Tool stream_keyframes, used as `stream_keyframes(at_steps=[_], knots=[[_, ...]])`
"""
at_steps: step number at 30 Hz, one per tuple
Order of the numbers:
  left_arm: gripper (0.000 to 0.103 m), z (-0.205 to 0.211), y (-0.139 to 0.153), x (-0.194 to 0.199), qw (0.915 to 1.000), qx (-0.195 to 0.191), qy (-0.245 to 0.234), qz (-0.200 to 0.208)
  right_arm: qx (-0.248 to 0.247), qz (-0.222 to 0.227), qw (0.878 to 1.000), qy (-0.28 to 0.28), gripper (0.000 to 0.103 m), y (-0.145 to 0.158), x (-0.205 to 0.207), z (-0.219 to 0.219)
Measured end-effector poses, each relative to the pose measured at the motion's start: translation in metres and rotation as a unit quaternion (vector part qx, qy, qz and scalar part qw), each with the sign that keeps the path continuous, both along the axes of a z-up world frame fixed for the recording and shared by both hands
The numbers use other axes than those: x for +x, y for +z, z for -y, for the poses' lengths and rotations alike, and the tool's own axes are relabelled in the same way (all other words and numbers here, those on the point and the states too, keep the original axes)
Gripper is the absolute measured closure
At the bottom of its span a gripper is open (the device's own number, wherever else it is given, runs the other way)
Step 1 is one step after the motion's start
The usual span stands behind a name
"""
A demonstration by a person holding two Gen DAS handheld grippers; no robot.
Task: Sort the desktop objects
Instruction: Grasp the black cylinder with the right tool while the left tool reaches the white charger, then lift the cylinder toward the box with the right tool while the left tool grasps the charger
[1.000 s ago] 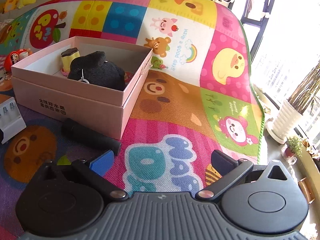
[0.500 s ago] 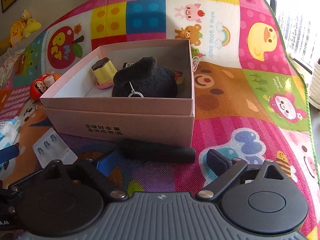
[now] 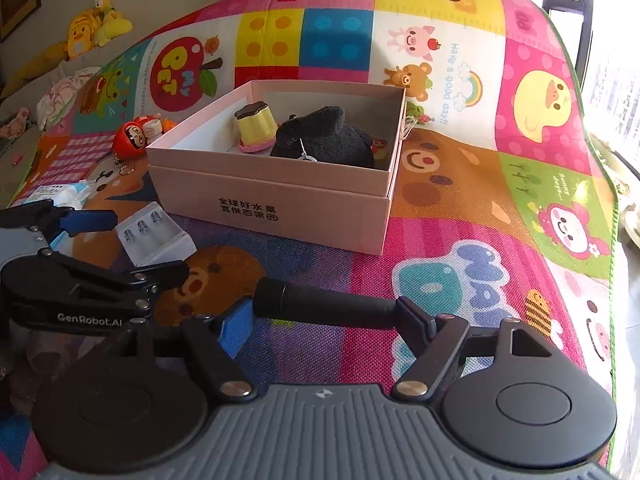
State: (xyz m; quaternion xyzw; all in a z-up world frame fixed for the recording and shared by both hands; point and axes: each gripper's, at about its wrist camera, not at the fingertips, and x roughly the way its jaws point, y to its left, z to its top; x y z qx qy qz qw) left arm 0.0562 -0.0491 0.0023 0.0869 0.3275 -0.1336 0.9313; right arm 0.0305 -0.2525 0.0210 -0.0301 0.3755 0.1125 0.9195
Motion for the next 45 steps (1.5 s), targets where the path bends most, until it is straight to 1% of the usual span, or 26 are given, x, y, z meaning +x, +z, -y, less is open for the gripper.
stream_keyframes(at_steps=[1, 3, 7, 11, 13, 16, 17, 18, 19, 21, 23, 25, 28, 29, 30, 31, 32, 36, 37, 39, 41, 43, 44, 45], knots=[[0.002, 0.001, -0.001, 0.002, 1.0000, 0.000, 0.003, -0.005, -0.003, -0.002, 1.000, 0.007, 0.027, 0.001, -0.006, 0.001], [0.015, -0.001, -0.001, 0.004, 0.9999, -0.007, 0.009, -0.009, -0.005, -0.004, 1.000, 0.018, 0.027, 0.002, -0.014, 0.002], [0.016, 0.002, 0.000, -0.003, 0.9999, 0.005, 0.011, 0.000, -0.008, -0.013, 0.999, 0.049, 0.027, 0.006, -0.031, 0.001], [0.016, 0.004, 0.007, -0.027, 0.9996, 0.020, -0.018, 0.003, -0.017, -0.005, 0.997, 0.079, 0.027, 0.018, -0.048, 0.001], [0.016, 0.003, 0.017, -0.040, 0.9994, 0.013, -0.033, 0.007, -0.013, 0.008, 0.996, 0.091, 0.027, 0.031, -0.057, 0.003], [0.017, 0.001, 0.044, -0.055, 0.9982, -0.025, -0.049, 0.025, 0.004, 0.038, 0.994, 0.099, 0.027, 0.057, -0.065, 0.008], [0.022, 0.001, 0.057, -0.057, 0.9970, -0.044, -0.052, 0.037, 0.016, 0.054, 0.994, 0.098, 0.027, 0.070, -0.067, 0.010], [0.044, 0.001, 0.066, -0.058, 0.9960, -0.055, -0.053, 0.048, 0.031, 0.071, 0.992, 0.097, 0.027, 0.083, -0.068, 0.014], [0.050, 0.002, 0.076, -0.057, 0.9949, -0.064, -0.053, 0.057, 0.049, 0.092, 0.990, 0.093, 0.027, 0.098, -0.069, 0.018], [0.049, 0.005, 0.090, -0.051, 0.9930, -0.074, -0.050, 0.077, 0.067, 0.127, 0.986, 0.085, 0.027, 0.118, -0.071, 0.025], [0.051, 0.012, 0.095, -0.039, 0.9926, -0.062, -0.046, 0.094, 0.065, 0.161, 0.982, 0.072, 0.027, 0.131, -0.070, 0.028], [0.053, 0.015, 0.093, -0.026, 0.9932, -0.058, -0.040, 0.092, 0.064, 0.173, 0.981, 0.060, 0.027, 0.137, -0.067, 0.031], [0.052, 0.001, 0.088, -0.014, 0.9945, -0.073, -0.021, 0.072, 0.063, 0.161, 0.984, 0.049, 0.027, 0.131, -0.062, 0.039], [0.048, -0.004, 0.086, -0.014, 0.9948, -0.074, -0.018, 0.068, 0.060, 0.154, 0.985, 0.049, 0.027, 0.127, -0.061, 0.040], [0.035, -0.010, 0.083, -0.017, 0.9953, -0.072, -0.019, 0.062, 0.056, 0.145, 0.987, 0.047, 0.027, 0.120, -0.060, 0.042], [0.028, -0.014, 0.080, -0.020, 0.9956, -0.070, -0.024, 0.058, 0.050, 0.135, 0.989, 0.045, 0.027, 0.112, -0.059, 0.042], [0.018, -0.018, 0.075, -0.025, 0.9960, -0.067, -0.030, 0.052, 0.044, 0.121, 0.991, 0.043, 0.027, 0.102, -0.057, 0.041], [0.010, -0.022, 0.048, -0.052, 0.9973, -0.044, -0.059, 0.001, 0.030, 0.057, 0.997, 0.046, 0.027, 0.058, -0.051, 0.032], [0.009, -0.021, 0.040, -0.057, 0.9975, -0.039, -0.058, -0.010, 0.021, 0.043, 0.998, 0.049, 0.027, 0.045, -0.053, 0.027], [0.009, -0.020, 0.028, -0.062, 0.9982, -0.031, -0.044, -0.029, 0.009, 0.027, 0.998, 0.054, 0.027, 0.029, -0.053, 0.019], [0.010, -0.018, 0.020, -0.060, 0.9981, -0.034, -0.032, -0.040, 0.005, 0.014, 0.998, 0.060, 0.027, 0.017, -0.056, 0.012], [0.014, -0.017, 0.015, -0.053, 0.9980, -0.039, -0.017, -0.047, 0.006, 0.005, 0.998, 0.065, 0.027, 0.011, -0.057, 0.007], [0.019, -0.015, 0.013, -0.049, 0.9978, -0.041, -0.011, -0.050, 0.006, 0.001, 0.998, 0.069, 0.027, 0.009, -0.058, 0.005], [0.028, -0.012, 0.011, -0.045, 0.9978, -0.039, -0.010, -0.052, 0.005, -0.001, 0.997, 0.072, 0.027, 0.009, -0.059, 0.004]])
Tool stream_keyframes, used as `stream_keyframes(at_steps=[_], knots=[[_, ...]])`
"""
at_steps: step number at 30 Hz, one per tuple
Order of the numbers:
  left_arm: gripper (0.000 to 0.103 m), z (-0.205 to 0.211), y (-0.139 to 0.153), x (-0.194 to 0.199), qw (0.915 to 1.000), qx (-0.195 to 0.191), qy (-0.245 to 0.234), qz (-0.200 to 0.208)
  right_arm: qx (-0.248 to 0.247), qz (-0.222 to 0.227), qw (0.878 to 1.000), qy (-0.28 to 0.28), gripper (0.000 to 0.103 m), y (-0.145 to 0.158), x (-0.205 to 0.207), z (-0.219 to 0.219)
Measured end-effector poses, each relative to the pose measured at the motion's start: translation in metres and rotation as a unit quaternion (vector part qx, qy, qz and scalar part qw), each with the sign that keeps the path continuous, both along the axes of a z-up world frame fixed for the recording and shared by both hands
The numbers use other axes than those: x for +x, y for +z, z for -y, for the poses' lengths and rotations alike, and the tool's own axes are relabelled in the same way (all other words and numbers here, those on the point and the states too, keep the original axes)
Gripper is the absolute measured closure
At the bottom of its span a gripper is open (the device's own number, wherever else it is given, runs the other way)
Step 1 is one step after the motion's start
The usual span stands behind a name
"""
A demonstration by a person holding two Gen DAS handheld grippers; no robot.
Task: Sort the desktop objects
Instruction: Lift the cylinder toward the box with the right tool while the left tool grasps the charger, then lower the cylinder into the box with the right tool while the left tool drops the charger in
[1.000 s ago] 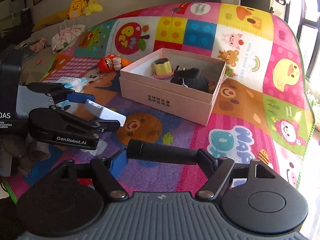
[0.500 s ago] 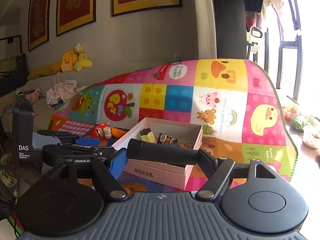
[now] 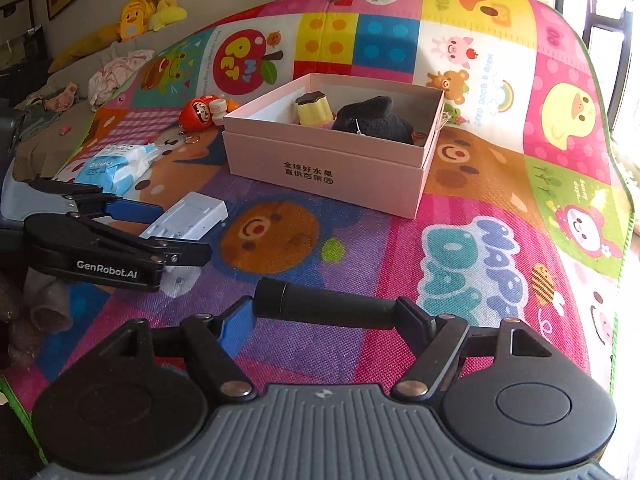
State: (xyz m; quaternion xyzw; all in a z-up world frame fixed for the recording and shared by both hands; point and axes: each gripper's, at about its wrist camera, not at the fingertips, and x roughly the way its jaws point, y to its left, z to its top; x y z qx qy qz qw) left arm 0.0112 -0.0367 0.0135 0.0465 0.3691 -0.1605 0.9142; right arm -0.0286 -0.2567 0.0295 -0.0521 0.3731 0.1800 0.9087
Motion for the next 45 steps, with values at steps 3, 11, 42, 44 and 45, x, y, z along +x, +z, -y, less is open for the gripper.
stream_keyframes(at_steps=[3, 11, 42, 44, 45], knots=[[0.042, 0.007, -0.003, 0.000, 0.9996, 0.023, -0.003, 0.014, -0.004, -0.005, 1.000, 0.006, 0.027, 0.000, -0.002, -0.001], [0.050, 0.007, 0.014, -0.027, 0.9986, 0.021, -0.033, 0.035, 0.004, -0.012, 1.000, 0.022, 0.027, 0.015, -0.008, 0.007], [0.006, -0.040, 0.013, 0.011, 0.9939, -0.043, 0.028, 0.098, 0.049, -0.017, 0.999, -0.014, 0.027, 0.077, 0.193, -0.045], [0.006, -0.049, 0.006, 0.008, 0.9944, -0.053, 0.037, 0.084, 0.064, -0.068, 0.996, 0.007, 0.027, 0.065, 0.211, -0.061], [0.006, -0.053, 0.002, 0.007, 0.9945, -0.057, 0.040, 0.078, 0.065, -0.080, 0.995, 0.013, 0.027, 0.061, 0.214, -0.067]])
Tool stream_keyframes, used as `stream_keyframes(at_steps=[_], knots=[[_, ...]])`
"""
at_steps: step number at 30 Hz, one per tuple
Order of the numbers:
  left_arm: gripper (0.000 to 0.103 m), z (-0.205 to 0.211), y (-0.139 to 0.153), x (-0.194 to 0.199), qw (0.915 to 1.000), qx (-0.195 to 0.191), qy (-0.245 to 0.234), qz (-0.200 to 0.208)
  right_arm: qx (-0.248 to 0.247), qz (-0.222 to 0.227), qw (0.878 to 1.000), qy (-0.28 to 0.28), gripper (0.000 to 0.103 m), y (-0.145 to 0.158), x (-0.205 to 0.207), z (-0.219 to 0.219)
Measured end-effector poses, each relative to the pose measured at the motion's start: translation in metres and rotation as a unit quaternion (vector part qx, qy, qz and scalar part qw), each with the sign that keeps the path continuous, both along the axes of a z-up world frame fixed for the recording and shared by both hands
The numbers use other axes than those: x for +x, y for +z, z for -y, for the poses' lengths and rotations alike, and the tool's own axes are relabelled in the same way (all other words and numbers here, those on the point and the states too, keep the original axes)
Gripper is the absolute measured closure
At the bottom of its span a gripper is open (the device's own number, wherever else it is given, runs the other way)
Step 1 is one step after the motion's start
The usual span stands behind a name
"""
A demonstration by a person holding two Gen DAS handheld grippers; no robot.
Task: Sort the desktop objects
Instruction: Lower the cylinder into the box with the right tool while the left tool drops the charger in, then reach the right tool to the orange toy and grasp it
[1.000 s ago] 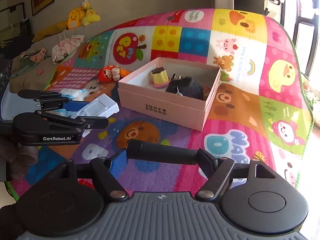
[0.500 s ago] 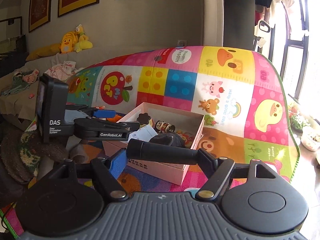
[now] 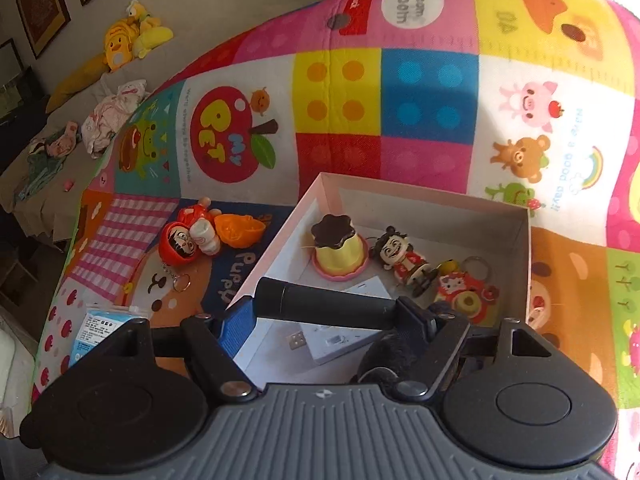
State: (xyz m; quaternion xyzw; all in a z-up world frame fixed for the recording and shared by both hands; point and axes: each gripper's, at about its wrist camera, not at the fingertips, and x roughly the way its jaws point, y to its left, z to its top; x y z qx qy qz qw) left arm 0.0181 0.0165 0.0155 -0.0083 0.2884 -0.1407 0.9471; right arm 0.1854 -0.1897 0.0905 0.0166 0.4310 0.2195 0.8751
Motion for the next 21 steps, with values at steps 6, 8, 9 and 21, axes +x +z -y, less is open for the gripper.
stream_keyframes(at_steps=[6, 8, 9, 21], knots=[[0.002, -0.009, -0.005, -0.007, 0.9997, -0.025, 0.001, 0.001, 0.009, -0.010, 1.000, 0.006, 0.017, 0.000, 0.005, -0.023], [0.002, -0.008, -0.006, -0.007, 0.9996, -0.027, -0.001, -0.002, -0.001, 0.000, 1.000, 0.007, 0.016, 0.005, 0.003, -0.029], [0.002, -0.008, -0.006, -0.007, 0.9997, -0.025, -0.001, 0.000, -0.012, 0.009, 1.000, 0.010, 0.016, 0.008, 0.002, -0.035], [0.001, -0.018, -0.006, -0.008, 0.9982, -0.053, 0.026, 0.003, -0.067, 0.022, 0.995, 0.071, 0.015, -0.003, 0.053, -0.167]])
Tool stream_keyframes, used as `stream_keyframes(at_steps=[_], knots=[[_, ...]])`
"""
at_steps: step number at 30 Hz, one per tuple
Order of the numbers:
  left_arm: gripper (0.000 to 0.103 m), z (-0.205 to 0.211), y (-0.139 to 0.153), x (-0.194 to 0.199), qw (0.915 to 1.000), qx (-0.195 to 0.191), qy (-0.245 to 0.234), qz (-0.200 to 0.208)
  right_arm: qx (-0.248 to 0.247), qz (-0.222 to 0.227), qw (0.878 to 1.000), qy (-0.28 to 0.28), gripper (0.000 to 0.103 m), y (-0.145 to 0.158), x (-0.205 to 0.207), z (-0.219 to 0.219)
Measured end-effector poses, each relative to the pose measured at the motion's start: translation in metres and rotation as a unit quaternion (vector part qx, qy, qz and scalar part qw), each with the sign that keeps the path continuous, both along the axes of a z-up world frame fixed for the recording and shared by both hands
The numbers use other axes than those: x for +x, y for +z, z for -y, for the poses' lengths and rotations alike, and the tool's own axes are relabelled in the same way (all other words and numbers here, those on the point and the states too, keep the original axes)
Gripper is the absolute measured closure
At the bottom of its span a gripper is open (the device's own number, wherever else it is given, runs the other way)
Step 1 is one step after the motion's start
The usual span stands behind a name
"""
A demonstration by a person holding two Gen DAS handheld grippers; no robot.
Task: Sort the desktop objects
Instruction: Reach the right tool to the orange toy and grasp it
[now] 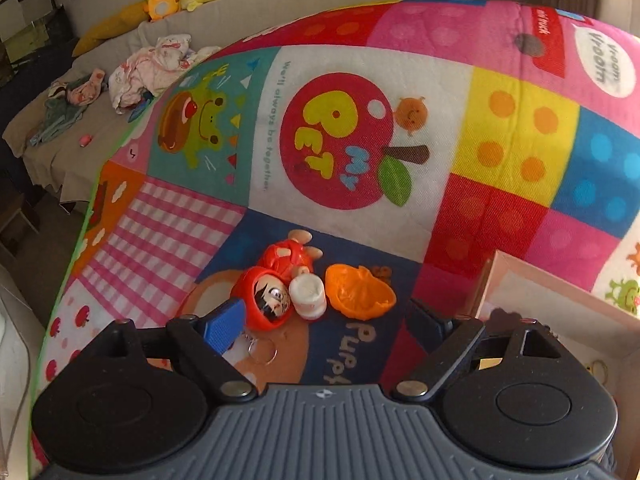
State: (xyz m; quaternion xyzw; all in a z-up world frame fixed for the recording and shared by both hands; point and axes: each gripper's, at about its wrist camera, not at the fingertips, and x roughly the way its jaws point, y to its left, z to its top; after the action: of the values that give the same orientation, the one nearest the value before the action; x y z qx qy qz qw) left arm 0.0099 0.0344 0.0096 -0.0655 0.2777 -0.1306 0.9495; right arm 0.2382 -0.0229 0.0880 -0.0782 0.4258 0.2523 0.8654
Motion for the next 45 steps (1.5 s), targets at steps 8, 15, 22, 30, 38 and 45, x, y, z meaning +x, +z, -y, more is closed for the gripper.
stream_keyframes(at_steps=[8, 15, 22, 30, 38, 45], knots=[[0.001, -0.015, -0.004, 0.007, 0.9987, -0.043, 0.010, -0.024, -0.005, -0.028, 1.000, 0.008, 0.032, -0.030, 0.035, -0.031], [0.001, -0.014, -0.004, 0.004, 0.9990, -0.042, 0.005, -0.017, 0.042, -0.091, 0.995, -0.008, 0.054, -0.028, 0.043, -0.012], [0.001, -0.010, -0.003, 0.004, 0.9993, -0.034, 0.000, -0.017, -0.022, -0.027, 0.998, 0.058, 0.053, -0.016, 0.026, -0.008], [0.001, -0.014, -0.005, 0.006, 0.9985, -0.047, 0.005, -0.025, -0.065, -0.043, 0.994, 0.070, 0.044, -0.052, 0.040, -0.046], [0.001, -0.013, -0.003, 0.004, 0.9988, -0.045, -0.001, -0.018, -0.056, -0.054, 0.993, 0.093, 0.095, -0.034, 0.011, -0.030], [0.001, -0.008, -0.002, 0.001, 0.9994, -0.031, -0.012, -0.010, -0.037, -0.056, 0.986, 0.151, 0.095, -0.009, -0.065, 0.009]])
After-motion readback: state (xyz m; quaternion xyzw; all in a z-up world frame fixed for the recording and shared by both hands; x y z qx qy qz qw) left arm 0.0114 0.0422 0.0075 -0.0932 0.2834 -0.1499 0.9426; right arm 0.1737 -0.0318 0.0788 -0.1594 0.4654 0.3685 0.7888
